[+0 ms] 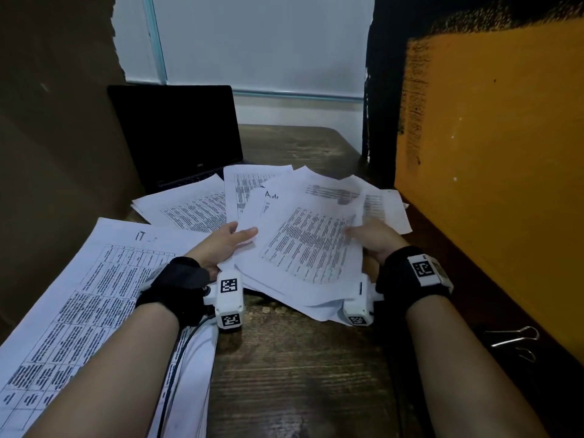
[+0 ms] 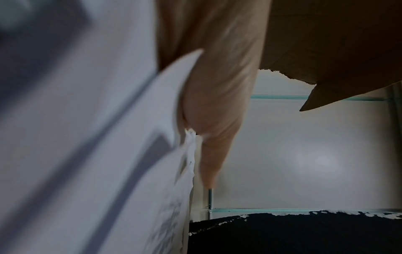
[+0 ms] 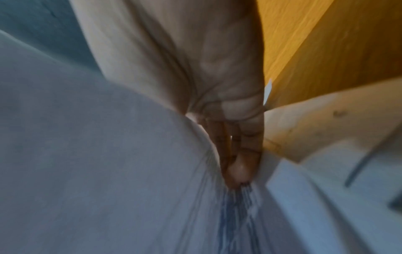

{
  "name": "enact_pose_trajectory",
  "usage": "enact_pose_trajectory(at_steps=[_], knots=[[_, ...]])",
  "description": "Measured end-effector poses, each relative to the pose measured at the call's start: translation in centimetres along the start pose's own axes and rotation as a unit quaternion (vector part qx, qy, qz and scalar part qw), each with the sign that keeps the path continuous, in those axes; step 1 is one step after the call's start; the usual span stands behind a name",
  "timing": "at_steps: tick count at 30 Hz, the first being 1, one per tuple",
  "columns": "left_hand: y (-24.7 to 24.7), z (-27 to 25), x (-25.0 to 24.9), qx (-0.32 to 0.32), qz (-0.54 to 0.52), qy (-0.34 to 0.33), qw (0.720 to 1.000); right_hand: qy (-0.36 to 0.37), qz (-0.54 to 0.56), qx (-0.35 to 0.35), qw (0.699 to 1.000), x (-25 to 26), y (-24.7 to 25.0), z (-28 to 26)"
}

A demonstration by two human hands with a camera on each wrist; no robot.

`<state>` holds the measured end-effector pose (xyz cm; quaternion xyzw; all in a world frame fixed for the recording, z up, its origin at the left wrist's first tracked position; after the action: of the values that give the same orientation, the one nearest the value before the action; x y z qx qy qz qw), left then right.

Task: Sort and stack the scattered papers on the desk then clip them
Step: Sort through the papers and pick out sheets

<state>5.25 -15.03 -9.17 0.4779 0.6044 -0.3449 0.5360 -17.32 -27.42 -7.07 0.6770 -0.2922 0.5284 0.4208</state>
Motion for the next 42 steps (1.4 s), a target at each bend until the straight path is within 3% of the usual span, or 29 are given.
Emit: enact_pose_trajectory(at_steps=[3, 5, 7, 9, 11, 13, 15, 17, 21, 24, 26, 28, 32, 35, 38, 40, 42], knots=[[-0.5, -0.1, 0.3, 0.044, 0.001, -0.005, 0.999, 0.015, -0.032, 0.081, 0.996, 0.6, -2.8, -0.5], [-0.4, -0.2, 0.3, 0.048, -0.01, -0.009, 0.999, 0.005, -0.087, 0.093, 0.992, 0.6, -3.2, -0.3], [-0.2, -0.1, 0.0, 0.035, -0.053, -0.028, 0.998, -0.026, -0.083, 0.036, 0.996, 0.6, -1.7, 0.0], [0.5, -0.1, -0.6, 0.004, -0.14, -0.057, 0.988, -0.047, -0.117, -0.082, 0.989, 0.6, 1.6, 0.0], [1.4, -0.2, -1.1, -0.032, -0.275, -0.086, 0.957, -0.091, -0.196, -0.159, 0.963, -0.1, 5.0, -0.5], [2.0, -0.3, -0.9, -0.061, -0.383, -0.068, 0.919, -0.16, -0.211, -0.147, 0.953, -1.4, 6.3, -1.0], [2.0, -0.5, -0.8, -0.068, -0.419, -0.048, 0.904, -0.189, -0.179, -0.111, 0.959, -2.1, 6.3, -1.0], [1.7, -0.4, -0.7, -0.072, -0.397, -0.053, 0.913, -0.181, -0.169, -0.082, 0.965, -1.9, 5.1, -0.9], [0.3, -0.8, -0.2, -0.048, -0.197, -0.008, 0.979, -0.158, -0.183, -0.042, 0.969, -1.9, 2.5, -0.2], [0.1, -0.8, 0.5, -0.018, -0.105, 0.024, 0.994, -0.157, -0.205, -0.018, 0.966, -2.2, 1.9, 0.1], [0.1, -0.8, 0.3, -0.013, -0.091, 0.023, 0.995, -0.145, -0.163, -0.042, 0.975, -2.0, 2.4, 0.3], [-0.2, -0.7, 0.2, 0.006, -0.106, 0.023, 0.994, -0.115, -0.098, -0.124, 0.981, -1.8, 4.0, 0.5], [-0.6, -1.2, -0.3, 0.032, -0.154, 0.024, 0.987, -0.094, 0.031, -0.262, 0.96, -2.8, 7.2, 0.4], [0.1, -0.6, 0.5, 0.0, -0.186, 0.058, 0.981, -0.102, 0.137, -0.215, 0.962, -3.3, 6.8, 0.4], [0.0, -0.4, 1.0, -0.001, -0.187, 0.077, 0.979, -0.061, 0.205, -0.199, 0.956, -2.7, 7.0, 0.2], [0.4, 0.2, 1.4, -0.021, -0.175, 0.071, 0.982, -0.011, 0.248, -0.241, 0.938, -2.0, 8.5, 0.3], [0.7, 0.7, 1.6, -0.026, -0.175, 0.059, 0.982, -0.017, 0.355, -0.242, 0.903, -2.5, 9.6, 1.2]])
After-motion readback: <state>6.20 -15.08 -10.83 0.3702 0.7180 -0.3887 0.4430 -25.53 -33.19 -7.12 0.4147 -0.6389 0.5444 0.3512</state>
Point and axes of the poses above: each hand's wrist, its own z-axis towards the middle knuckle, its own y-axis out of the back of the hand, x = y × z, the point moved 7 cm from there along z, towards the middle knuckle, and after that the axes turned 6 degrees about -z, right-handed, at the moved point
